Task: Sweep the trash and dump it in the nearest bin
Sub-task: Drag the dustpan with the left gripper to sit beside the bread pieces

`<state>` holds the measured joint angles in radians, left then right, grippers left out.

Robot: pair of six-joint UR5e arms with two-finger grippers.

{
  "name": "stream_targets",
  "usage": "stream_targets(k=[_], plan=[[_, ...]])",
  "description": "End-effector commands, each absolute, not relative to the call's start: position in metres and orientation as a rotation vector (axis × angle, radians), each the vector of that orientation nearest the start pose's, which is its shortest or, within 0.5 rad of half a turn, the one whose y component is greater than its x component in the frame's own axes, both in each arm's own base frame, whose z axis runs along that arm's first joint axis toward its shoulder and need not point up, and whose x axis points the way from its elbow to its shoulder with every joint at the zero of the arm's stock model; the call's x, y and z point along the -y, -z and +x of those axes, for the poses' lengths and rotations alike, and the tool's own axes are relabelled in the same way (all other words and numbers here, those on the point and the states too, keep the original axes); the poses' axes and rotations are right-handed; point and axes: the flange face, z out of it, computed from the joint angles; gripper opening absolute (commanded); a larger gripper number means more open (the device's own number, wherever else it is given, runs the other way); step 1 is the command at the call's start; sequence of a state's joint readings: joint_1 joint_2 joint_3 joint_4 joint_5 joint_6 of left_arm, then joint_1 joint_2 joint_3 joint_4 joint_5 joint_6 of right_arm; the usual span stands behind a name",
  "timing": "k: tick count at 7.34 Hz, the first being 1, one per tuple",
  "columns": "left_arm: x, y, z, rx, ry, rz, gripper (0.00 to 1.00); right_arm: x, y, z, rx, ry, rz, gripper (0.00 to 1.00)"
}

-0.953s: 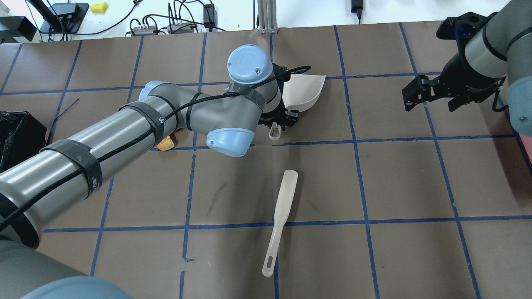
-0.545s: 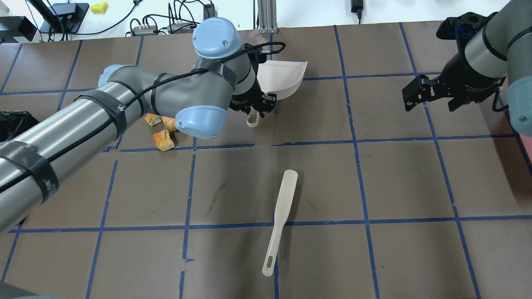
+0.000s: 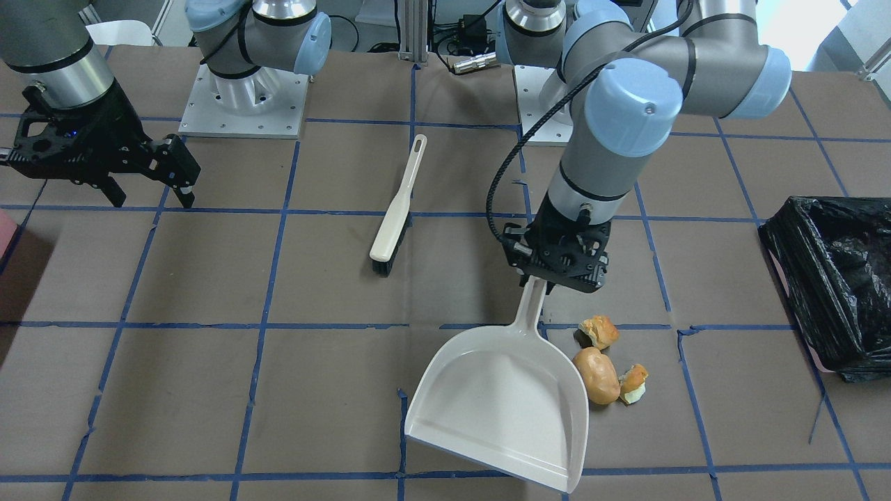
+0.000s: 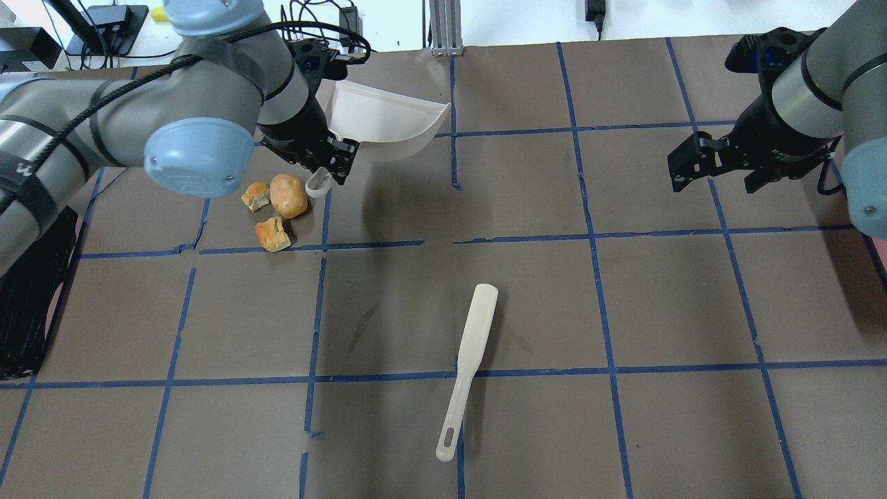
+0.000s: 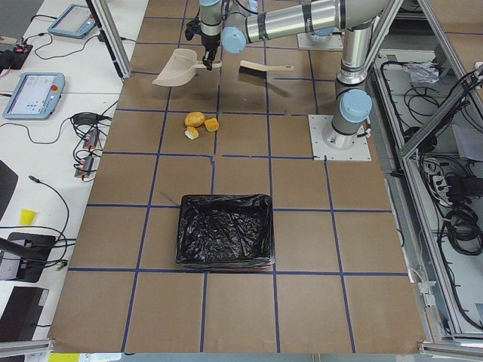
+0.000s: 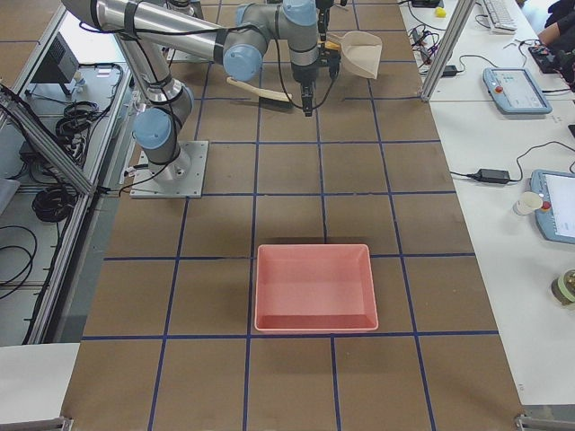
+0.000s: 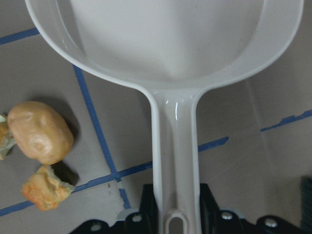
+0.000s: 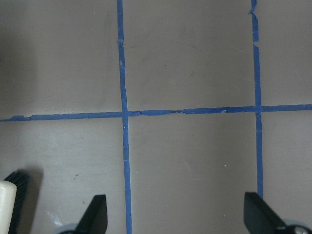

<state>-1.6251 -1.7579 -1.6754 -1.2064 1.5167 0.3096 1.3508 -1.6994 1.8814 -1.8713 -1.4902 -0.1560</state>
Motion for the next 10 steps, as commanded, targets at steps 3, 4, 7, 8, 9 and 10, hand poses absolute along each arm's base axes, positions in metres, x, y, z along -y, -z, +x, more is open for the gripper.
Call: stream_targets(k=[3,4,7,8,9,10], plan=[[0.554,-0.399,-0.018,-2.967,0.087,1.018,0.04,0.434,-0.423,0.111,-3.053,0.18,0.24,1.0],[0.553,-0.394,0.023,-2.946,0.058,1.103,0.04,0.424,-0.417,0.136,-3.056,0.154,0.272,0.99],[0.552,-0.379,0.127,-2.818,-0.007,1.38,0.04,0.39,-0.388,0.196,-3.037,0.06,0.421,0.94],[0.55,-0.365,0.156,-2.785,-0.035,1.485,0.04,0.382,-0.378,0.199,-3.034,0.04,0.462,0.92],[0.548,-0.354,0.186,-2.765,-0.04,1.552,0.04,0.368,-0.372,0.201,-3.022,0.056,0.49,0.92],[0.542,-0.348,0.212,-2.742,-0.037,1.62,0.03,0.355,-0.358,0.208,-3.015,0.054,0.52,0.92]])
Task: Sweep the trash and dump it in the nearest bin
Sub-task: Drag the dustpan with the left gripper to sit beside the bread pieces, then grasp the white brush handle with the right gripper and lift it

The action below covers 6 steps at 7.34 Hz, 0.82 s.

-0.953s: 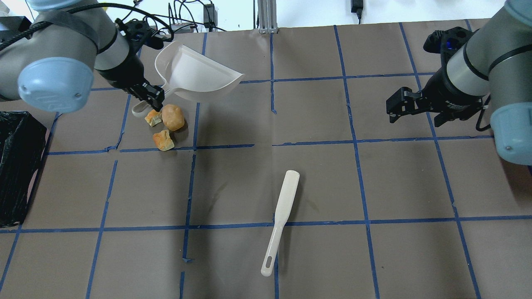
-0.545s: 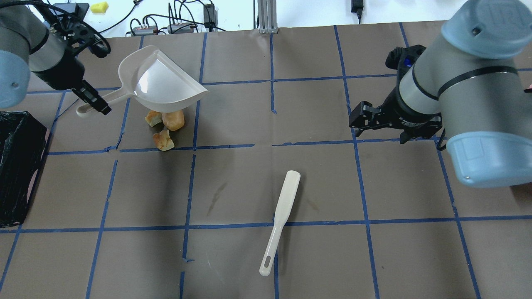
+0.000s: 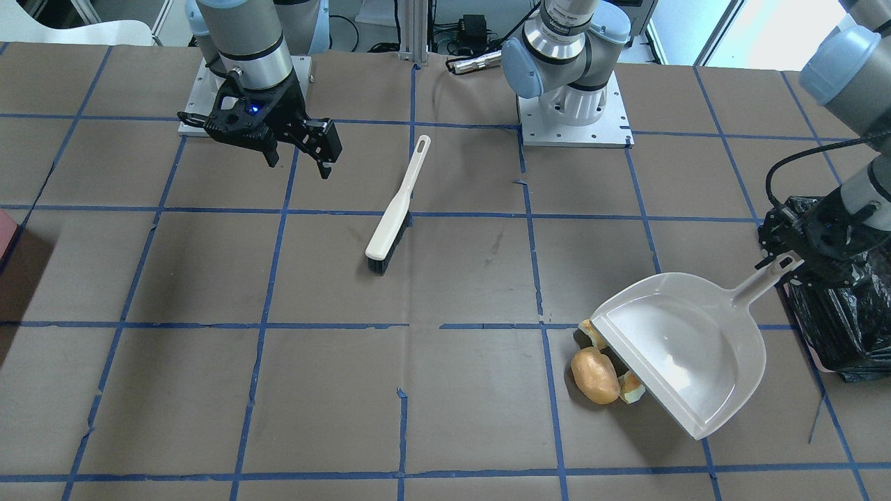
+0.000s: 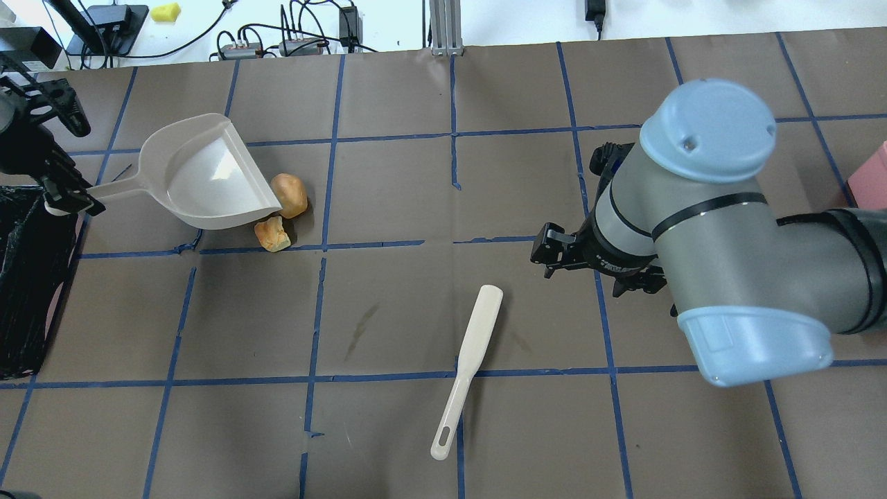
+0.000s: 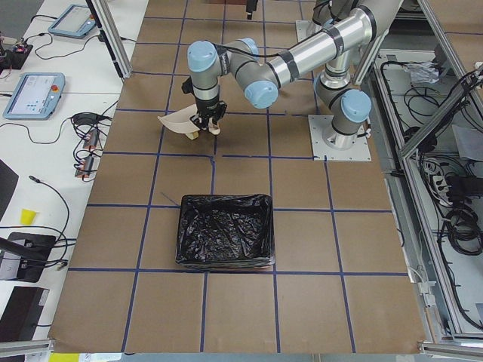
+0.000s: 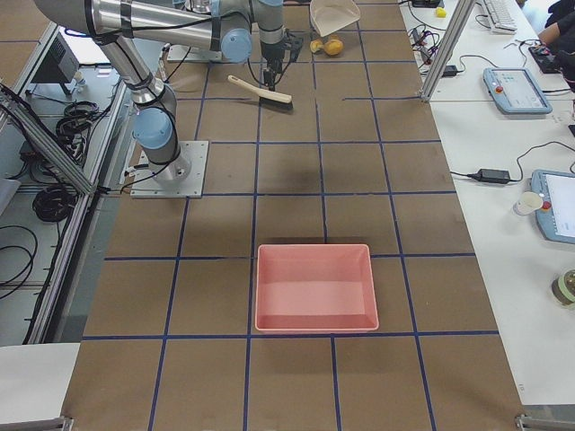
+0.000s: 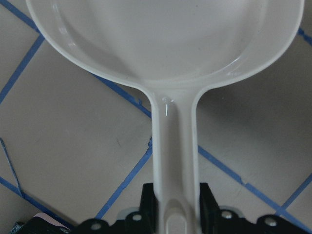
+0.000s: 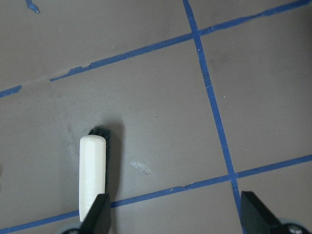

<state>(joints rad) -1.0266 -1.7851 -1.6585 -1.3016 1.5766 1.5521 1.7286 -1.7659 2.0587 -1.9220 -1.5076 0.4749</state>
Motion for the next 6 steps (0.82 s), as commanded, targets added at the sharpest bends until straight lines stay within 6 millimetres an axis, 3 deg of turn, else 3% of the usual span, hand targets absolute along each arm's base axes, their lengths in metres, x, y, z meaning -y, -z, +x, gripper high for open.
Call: stream_targets(k=[1,2,4,6], plan=[[0.537,-0.345,0.229,-2.701,-0.029,1.692,0.03,0.346,-0.348,0.218,-3.004,0.046,0.582,0.92],[0.538,-0.333,0.243,-2.674,-0.026,1.75,0.03,0.338,-0.344,0.23,-2.994,0.034,0.642,0.92],[0.563,-0.318,0.267,-2.596,-0.017,1.84,0.02,0.331,-0.332,0.25,-2.983,-0.011,0.743,0.92],[0.563,-0.302,0.267,-2.598,-0.036,1.89,0.03,0.325,-0.313,0.28,-2.986,-0.001,0.818,0.92]])
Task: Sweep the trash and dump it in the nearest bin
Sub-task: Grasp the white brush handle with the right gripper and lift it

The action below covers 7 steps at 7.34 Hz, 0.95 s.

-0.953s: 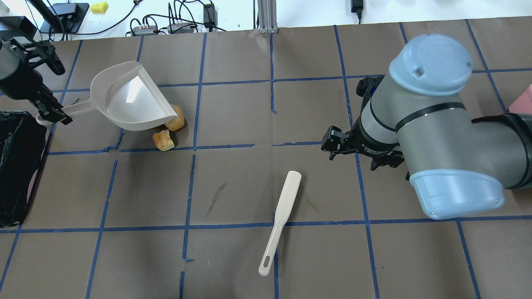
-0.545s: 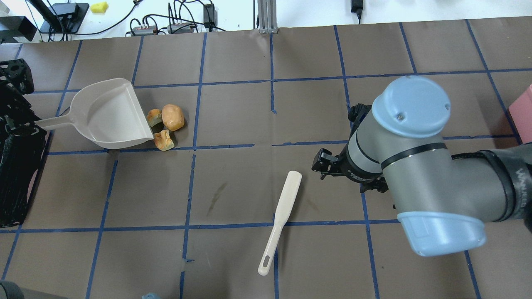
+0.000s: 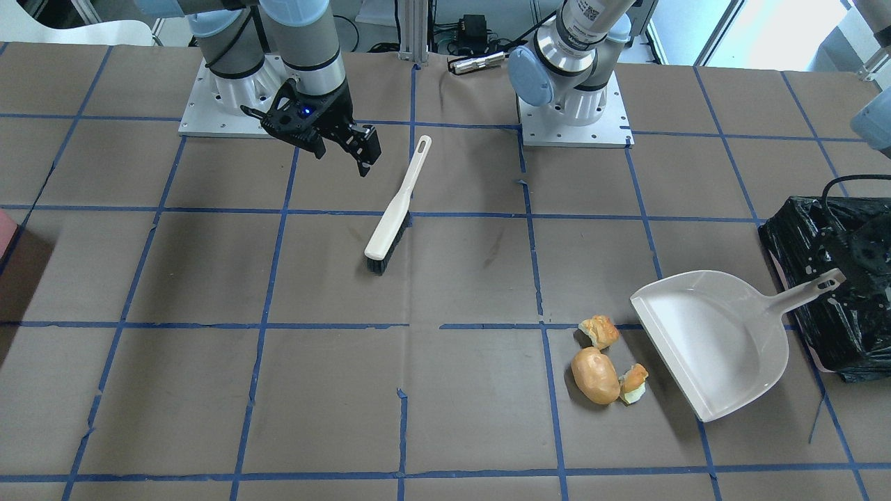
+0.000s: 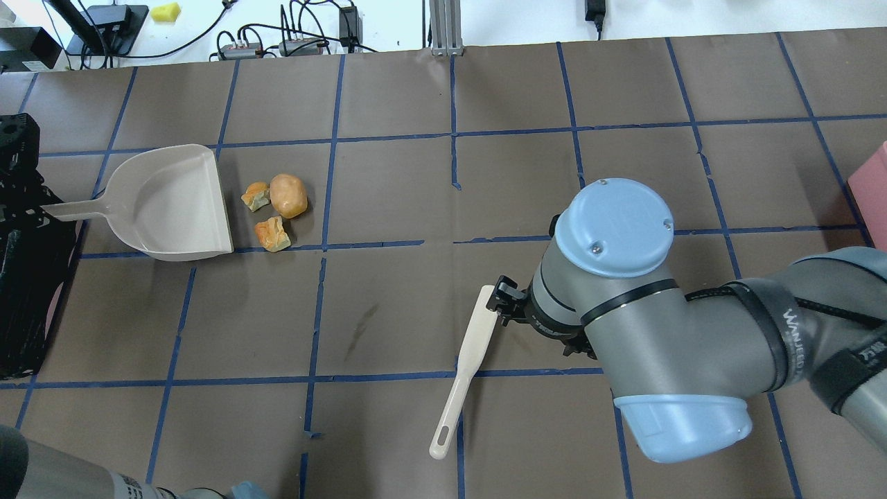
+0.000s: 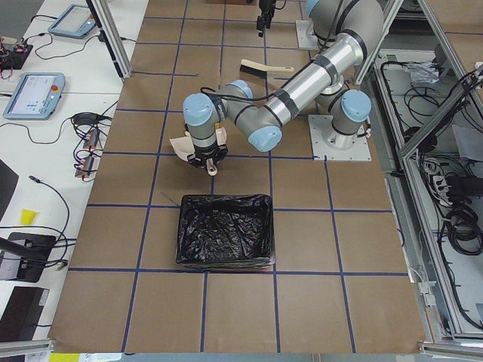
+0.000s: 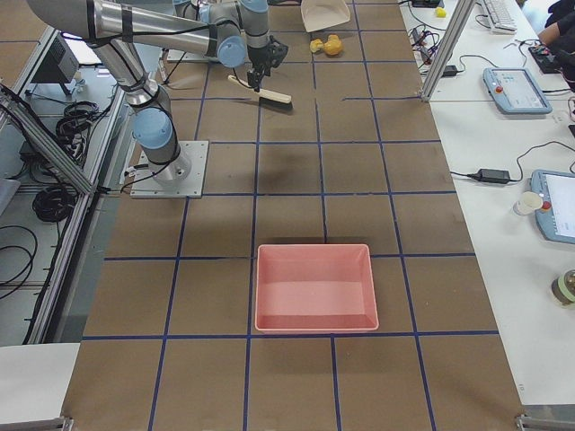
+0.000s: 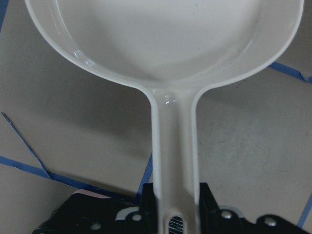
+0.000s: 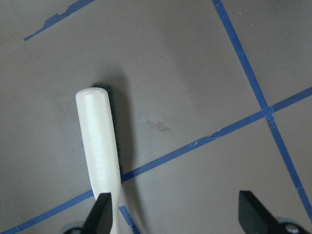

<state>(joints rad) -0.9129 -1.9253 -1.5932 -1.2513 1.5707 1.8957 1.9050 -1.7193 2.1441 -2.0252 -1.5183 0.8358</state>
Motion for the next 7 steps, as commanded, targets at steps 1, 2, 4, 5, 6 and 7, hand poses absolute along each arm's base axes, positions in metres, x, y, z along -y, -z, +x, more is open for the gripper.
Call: stream_targets(k=[1,2,4,5,6,7], plan=[[0.562,-0.292,0.265,-2.584,-0.046,1.944,0.03,0.32,-0.299,0.301,-2.984,0.001,0.847,0.92],[0.559,-0.284,0.263,-2.586,-0.054,1.962,0.03,0.317,-0.282,0.32,-3.005,0.056,0.882,0.92],[0.557,-0.277,0.264,-2.58,-0.071,1.971,0.03,0.312,-0.265,0.348,-2.994,0.147,0.882,0.92],[0.557,-0.276,0.265,-2.569,-0.083,1.973,0.03,0.31,-0.262,0.35,-2.988,0.151,0.91,0.92],[0.558,-0.266,0.266,-2.564,-0.081,1.972,0.03,0.303,-0.26,0.355,-2.986,0.151,0.924,0.92],[0.558,-0.253,0.266,-2.561,-0.079,1.967,0.03,0.292,-0.259,0.362,-3.019,0.2,0.892,0.92]])
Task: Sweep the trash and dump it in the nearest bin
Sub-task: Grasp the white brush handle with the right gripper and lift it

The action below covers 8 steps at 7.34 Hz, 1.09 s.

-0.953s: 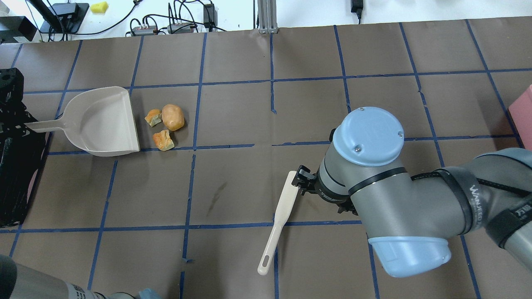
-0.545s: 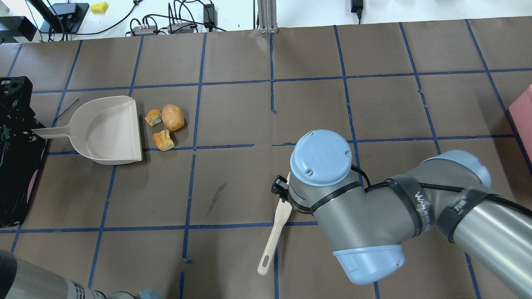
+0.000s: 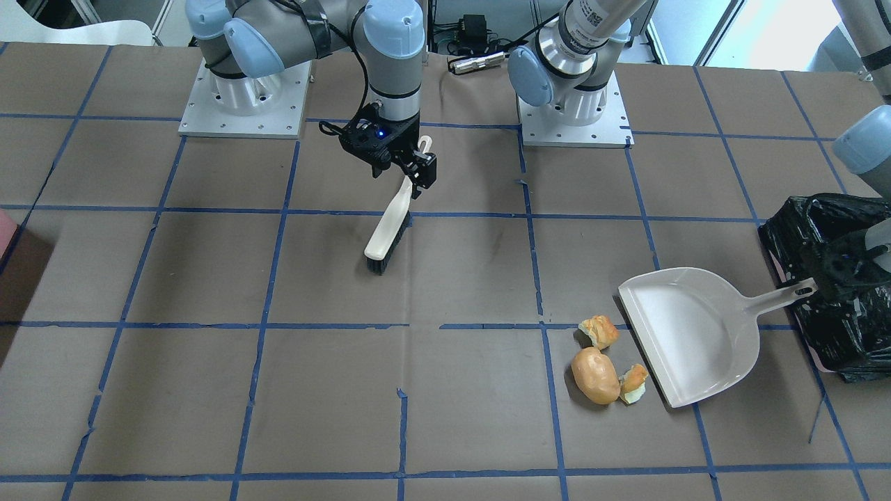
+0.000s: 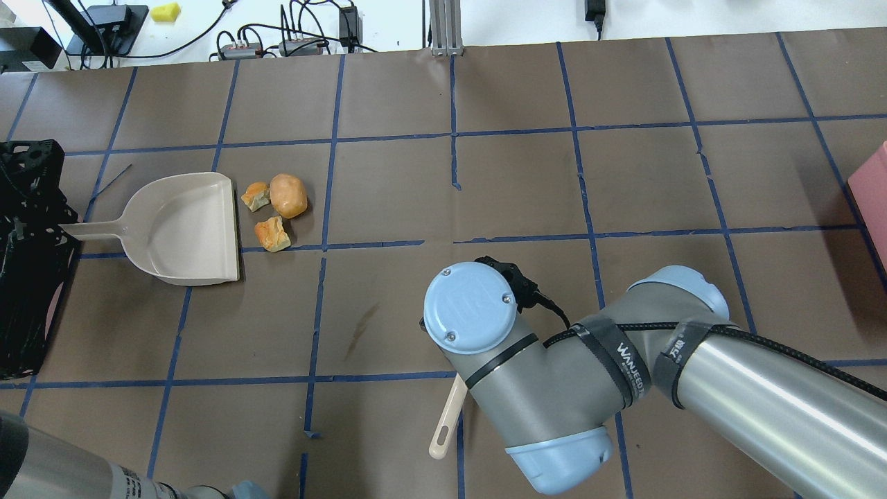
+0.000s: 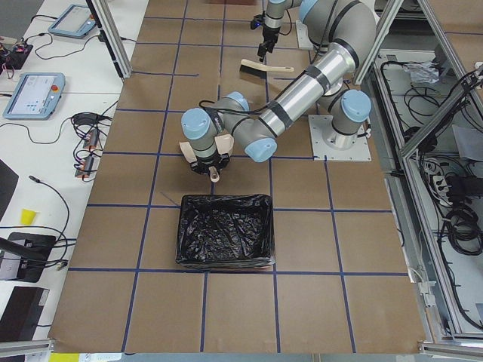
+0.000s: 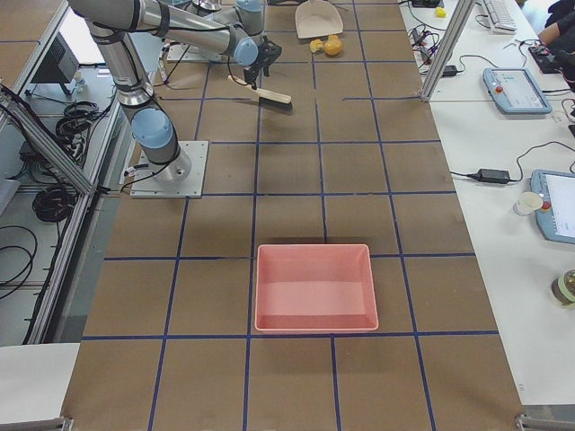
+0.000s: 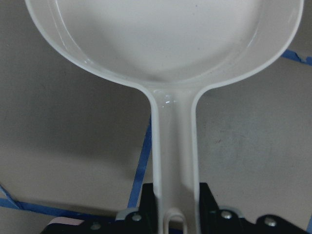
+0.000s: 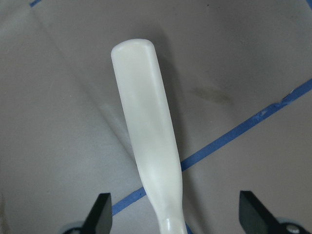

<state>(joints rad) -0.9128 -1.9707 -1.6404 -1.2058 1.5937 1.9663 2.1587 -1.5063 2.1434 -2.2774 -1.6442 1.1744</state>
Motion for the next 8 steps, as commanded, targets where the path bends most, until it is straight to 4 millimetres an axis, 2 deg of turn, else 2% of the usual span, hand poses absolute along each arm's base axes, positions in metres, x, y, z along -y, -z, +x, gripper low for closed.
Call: stream_targets(k=[1,2,4,6,8], plan=[[0.56,-0.254,0.264,-2.558,-0.075,1.964,0.03,0.284,-0.258,0.369,-3.038,0.227,0.866,0.92],[0.56,-0.254,0.264,-2.558,-0.075,1.964,0.03,0.282,-0.258,0.369,-3.03,0.228,0.886,0.92],[0.559,-0.252,0.263,-2.566,-0.075,1.961,0.03,0.264,-0.244,0.368,-3.053,0.201,0.897,0.91],[0.56,-0.251,0.262,-2.582,-0.082,1.94,0.03,0.256,-0.235,0.366,-3.034,0.218,0.896,0.91],[0.56,-0.25,0.262,-2.584,-0.081,1.941,0.03,0.255,-0.237,0.368,-3.013,0.225,0.916,0.9]])
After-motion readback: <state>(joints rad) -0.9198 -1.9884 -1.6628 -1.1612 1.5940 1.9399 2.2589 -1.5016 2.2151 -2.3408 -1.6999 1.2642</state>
